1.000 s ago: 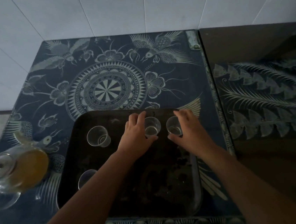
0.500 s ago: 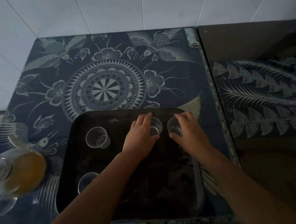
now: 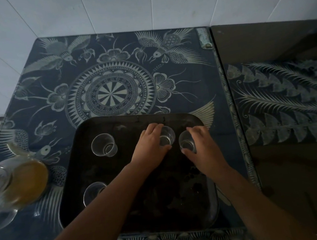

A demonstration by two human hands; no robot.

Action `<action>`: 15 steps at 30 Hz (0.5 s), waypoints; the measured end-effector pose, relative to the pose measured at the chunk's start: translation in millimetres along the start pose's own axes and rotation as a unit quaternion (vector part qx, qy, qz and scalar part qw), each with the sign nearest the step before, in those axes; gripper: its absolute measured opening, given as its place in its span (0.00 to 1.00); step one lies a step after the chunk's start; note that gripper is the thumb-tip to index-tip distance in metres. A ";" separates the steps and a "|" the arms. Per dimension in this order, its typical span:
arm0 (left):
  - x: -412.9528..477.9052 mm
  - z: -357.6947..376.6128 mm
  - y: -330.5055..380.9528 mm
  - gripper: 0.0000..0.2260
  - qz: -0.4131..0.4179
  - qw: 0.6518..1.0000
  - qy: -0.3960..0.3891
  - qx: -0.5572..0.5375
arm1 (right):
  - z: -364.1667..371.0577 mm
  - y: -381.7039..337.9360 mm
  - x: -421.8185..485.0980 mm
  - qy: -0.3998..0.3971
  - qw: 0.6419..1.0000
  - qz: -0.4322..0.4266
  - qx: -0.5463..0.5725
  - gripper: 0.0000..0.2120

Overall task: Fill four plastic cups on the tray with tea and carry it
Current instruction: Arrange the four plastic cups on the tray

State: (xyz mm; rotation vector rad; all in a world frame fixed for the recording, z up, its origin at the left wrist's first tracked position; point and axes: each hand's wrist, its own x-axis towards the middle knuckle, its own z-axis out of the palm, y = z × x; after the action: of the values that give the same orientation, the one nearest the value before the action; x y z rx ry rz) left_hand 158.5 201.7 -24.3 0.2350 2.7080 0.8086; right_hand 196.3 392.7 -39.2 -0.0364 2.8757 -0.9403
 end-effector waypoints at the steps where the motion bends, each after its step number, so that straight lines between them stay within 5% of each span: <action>1: -0.2 -0.1 0.2 0.36 -0.003 1.000 0.000 -0.002 | 1.4 -0.7 -3.1 0.002 1.000 -0.003 0.003 0.32; 15: -5.2 0.2 2.3 0.37 -0.020 0.999 -0.026 -0.028 | 28.1 -19.8 -58.3 0.010 0.999 -0.009 0.034 0.33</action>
State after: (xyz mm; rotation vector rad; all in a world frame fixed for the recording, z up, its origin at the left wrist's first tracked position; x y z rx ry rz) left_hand 163.6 202.5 -21.9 0.1851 2.6297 0.8526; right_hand 257.3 363.7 -44.1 -0.0471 2.8642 -1.0471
